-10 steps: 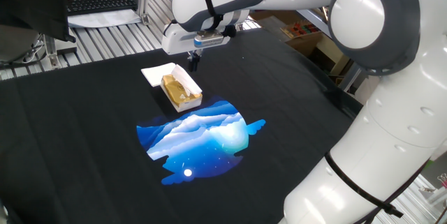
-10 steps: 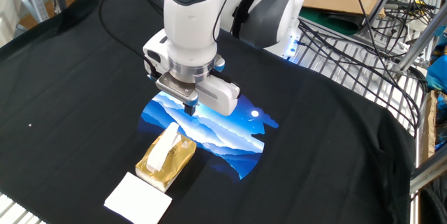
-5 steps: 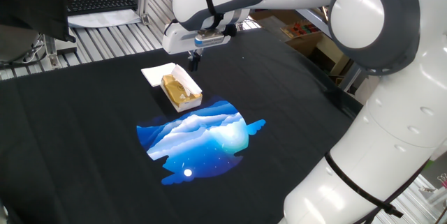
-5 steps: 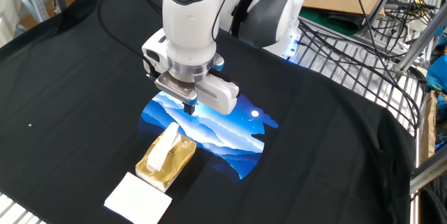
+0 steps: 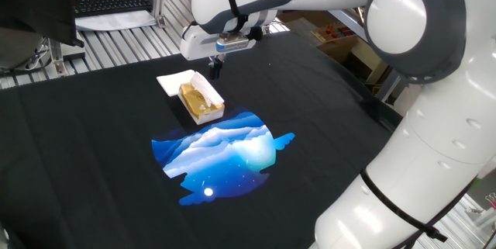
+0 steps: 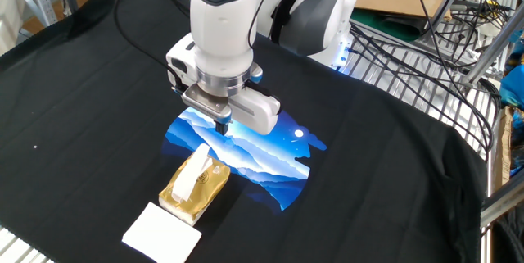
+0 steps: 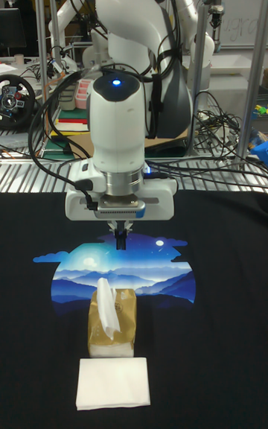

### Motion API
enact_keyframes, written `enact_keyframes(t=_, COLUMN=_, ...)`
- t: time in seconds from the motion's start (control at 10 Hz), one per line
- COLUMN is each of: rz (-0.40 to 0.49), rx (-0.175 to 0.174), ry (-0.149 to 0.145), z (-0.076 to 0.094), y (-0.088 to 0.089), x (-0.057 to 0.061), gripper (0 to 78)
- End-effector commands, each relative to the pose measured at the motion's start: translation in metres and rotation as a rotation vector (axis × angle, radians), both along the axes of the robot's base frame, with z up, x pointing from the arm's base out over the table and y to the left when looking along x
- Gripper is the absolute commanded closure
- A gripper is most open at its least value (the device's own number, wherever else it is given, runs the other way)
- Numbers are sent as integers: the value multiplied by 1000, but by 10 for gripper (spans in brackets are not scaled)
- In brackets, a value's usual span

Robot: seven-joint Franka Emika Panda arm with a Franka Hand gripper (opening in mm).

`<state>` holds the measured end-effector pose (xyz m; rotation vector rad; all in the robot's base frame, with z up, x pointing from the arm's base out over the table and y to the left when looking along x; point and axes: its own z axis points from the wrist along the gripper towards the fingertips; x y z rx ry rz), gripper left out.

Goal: Pull out a napkin

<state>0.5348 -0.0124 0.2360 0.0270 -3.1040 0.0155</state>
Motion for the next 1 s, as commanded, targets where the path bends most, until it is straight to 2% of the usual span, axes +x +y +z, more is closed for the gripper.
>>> enact_keyframes(t=0.1, rz=2, rx=0, ry=-2, z=1, y=0, x=1, gripper=776)
enact_keyframes(t=0.8, rz=10, rx=0, ry=0, z=1, y=0, x=1, gripper=776)
enact_keyframes(t=0.9, rz=18, rx=1, ry=8, z=3, y=0, x=1, gripper=776)
enact_keyframes(t=1.0, rz=34, rx=2, ry=34, z=7, y=-5, x=1, gripper=776)
